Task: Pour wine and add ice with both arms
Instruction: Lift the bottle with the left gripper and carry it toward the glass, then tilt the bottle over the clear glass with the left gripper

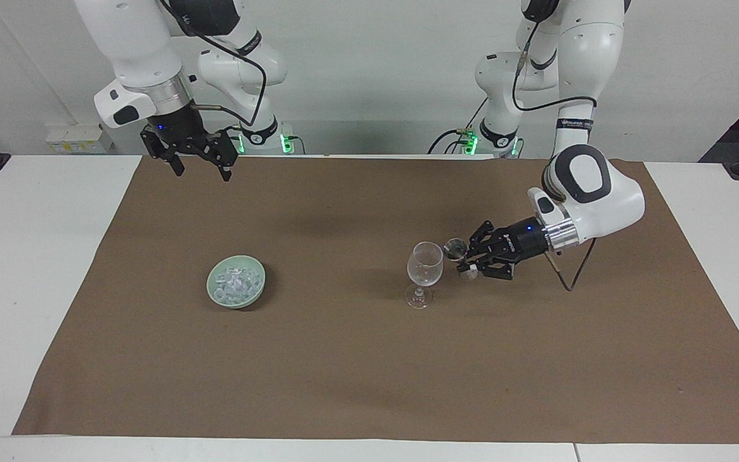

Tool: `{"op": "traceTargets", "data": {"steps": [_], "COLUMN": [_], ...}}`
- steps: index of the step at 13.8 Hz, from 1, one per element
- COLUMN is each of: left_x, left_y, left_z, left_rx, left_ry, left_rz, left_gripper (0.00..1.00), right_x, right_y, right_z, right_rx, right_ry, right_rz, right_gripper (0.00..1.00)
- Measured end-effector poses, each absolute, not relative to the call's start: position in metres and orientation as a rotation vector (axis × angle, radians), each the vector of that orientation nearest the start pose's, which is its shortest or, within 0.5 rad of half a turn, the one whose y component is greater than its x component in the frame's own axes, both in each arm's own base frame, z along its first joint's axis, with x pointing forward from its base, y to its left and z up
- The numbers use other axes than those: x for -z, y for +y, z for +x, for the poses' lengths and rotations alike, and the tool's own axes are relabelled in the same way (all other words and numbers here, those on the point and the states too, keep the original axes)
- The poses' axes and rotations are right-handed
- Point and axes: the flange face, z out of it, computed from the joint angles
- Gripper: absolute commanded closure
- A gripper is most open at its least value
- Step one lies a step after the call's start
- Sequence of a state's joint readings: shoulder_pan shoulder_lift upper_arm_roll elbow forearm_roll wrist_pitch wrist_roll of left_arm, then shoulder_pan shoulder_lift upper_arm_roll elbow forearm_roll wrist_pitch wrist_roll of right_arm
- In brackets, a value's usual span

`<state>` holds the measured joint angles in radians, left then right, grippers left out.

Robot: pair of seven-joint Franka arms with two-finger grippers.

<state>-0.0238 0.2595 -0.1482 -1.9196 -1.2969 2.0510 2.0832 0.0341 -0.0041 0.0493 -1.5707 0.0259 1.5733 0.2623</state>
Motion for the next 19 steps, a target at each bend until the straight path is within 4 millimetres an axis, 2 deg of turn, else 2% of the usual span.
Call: {"op": "traceTargets", "data": {"steps": [7,14,19], "left_x": [-0.402,-0.401,-0.417], "left_y": [-0.154,-0.154,-0.174], "left_z": [0.598,0.597,0.589], "left_rx": [-0.984,-0.954,-0.869], "left_ry": [-1.533,-1.558,-1.598], "left_rz": [1.667,1.682,1.759], "left_gripper": [1.00,1.00,1.00], "right_x": [-0.627,-0.627,-0.627], "right_y": [0.049,0.049,0.049], "right_z": [0.551,0.551,0.551], "right_rx": [0.003,0.003,0.003], "right_ry": [0.278,0.278,0.278], "right_rz": [-3.103,-3.103,-3.103], "right_gripper": [0.00,0.00,0.00]}}
